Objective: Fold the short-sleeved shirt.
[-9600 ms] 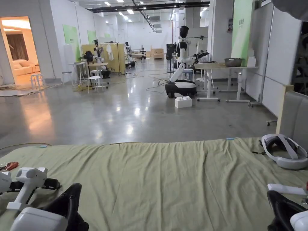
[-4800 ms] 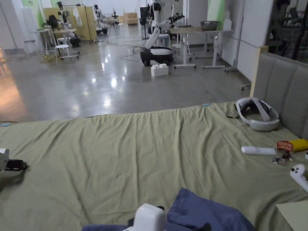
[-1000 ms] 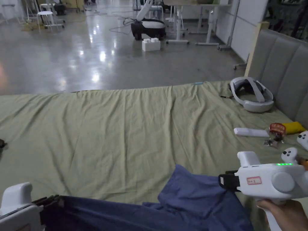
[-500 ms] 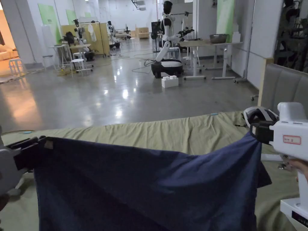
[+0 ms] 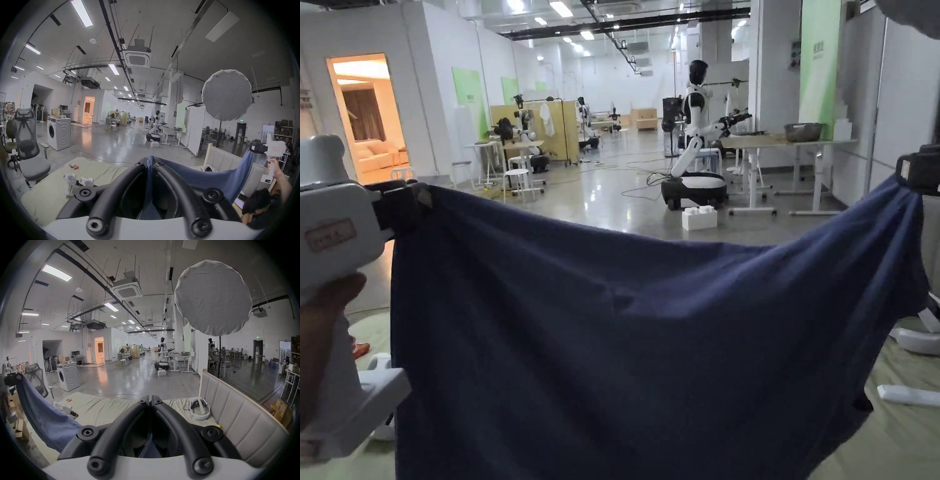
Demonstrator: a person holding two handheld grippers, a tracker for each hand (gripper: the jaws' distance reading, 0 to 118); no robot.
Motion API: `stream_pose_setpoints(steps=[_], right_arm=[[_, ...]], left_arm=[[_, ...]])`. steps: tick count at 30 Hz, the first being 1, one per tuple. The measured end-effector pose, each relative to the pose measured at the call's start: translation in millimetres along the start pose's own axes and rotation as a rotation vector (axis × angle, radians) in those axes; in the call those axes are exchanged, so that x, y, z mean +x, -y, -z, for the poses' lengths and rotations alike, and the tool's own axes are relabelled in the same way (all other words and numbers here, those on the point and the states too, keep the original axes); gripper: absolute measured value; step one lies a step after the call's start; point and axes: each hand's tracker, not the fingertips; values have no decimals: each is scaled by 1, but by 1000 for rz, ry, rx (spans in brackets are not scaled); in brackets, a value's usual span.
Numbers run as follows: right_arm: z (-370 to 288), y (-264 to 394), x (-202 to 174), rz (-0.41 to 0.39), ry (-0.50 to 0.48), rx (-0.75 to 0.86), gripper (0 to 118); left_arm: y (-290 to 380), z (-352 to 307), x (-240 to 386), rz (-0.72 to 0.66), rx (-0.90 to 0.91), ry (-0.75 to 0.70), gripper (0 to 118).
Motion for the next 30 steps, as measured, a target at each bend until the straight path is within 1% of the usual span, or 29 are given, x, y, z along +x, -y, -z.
stream_pose_setpoints(steps=[1, 5, 10, 11, 12, 13, 14, 16, 17, 18, 19, 20, 22, 23, 26, 28, 30], right_arm=[[3, -4, 2, 0, -6, 9, 3], [22, -17, -1, -30, 52, 20, 3], [57, -35, -6, -90, 181, 71, 3], [35, -25, 2, -101, 204, 83, 3], [34, -24, -1, -97, 130, 64, 3], [59, -40, -7, -117, 143, 65, 3], [61, -40, -6, -110, 152, 35, 3], [64, -42, -3, -107, 167, 25, 3], [102, -66, -22, -101, 181, 36, 3], [110, -71, -24, -96, 187, 36, 3], [119, -78, -23, -113, 235, 75, 3], [126, -81, -24, -100, 249, 79, 3], [133, -84, -27, -86, 254, 76, 3], [140, -88, -32, -111, 219, 83, 3], [172, -100, -27, -133, 224, 74, 3], [186, -104, -27, -128, 236, 77, 3], [187, -100, -38, -116, 232, 71, 3]], left_arm=[[-3, 4, -4, -6, 6, -2, 7], [-8, 28, -11, 1, -9, -41, 7], [-5, 59, -16, -27, -29, -77, 7], [-4, 65, -13, -26, -30, -80, 7], [-5, 74, -11, -22, -31, -84, 7], [-6, 86, -8, 1, -38, -90, 7], [-7, 95, -8, 6, -39, -99, 7], [-11, 114, -9, -19, -50, -103, 7], [-13, 125, -11, -32, -54, -104, 7], [-13, 134, -12, -47, -51, -106, 7], [-14, 144, -12, -47, -51, -103, 7], [-13, 155, -12, -42, -50, -106, 7], [-12, 175, -11, -22, -60, -119, 7], [-12, 177, -11, -15, -62, -117, 7], [-8, 208, -16, -32, -75, -124, 7], [-5, 229, -18, -20, -92, -149, 7], [-3, 244, -17, 6, -93, -168, 7]])
